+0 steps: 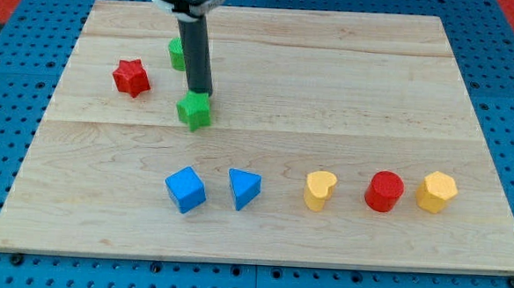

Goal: Place the green star to the left of the blue cube

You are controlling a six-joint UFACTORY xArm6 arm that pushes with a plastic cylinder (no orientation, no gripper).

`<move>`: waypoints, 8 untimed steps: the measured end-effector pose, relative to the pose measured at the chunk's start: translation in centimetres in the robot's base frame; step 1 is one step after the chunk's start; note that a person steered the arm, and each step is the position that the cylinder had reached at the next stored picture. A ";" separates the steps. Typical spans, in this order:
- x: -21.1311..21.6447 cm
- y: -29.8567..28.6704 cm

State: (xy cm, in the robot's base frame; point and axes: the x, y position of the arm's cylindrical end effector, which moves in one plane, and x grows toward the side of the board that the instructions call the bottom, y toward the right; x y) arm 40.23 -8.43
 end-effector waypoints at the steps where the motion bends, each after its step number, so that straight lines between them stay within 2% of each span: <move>1: 4.0 -2.6; 2: 3.0 2.9; 3: 5.9 3.5; 4: 7.1 -1.3; 5: 5.0 -1.9; 6: 4.6 -3.0; 7: 8.2 -5.8; 8: 9.9 -6.3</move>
State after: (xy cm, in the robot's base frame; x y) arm 50.09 -14.73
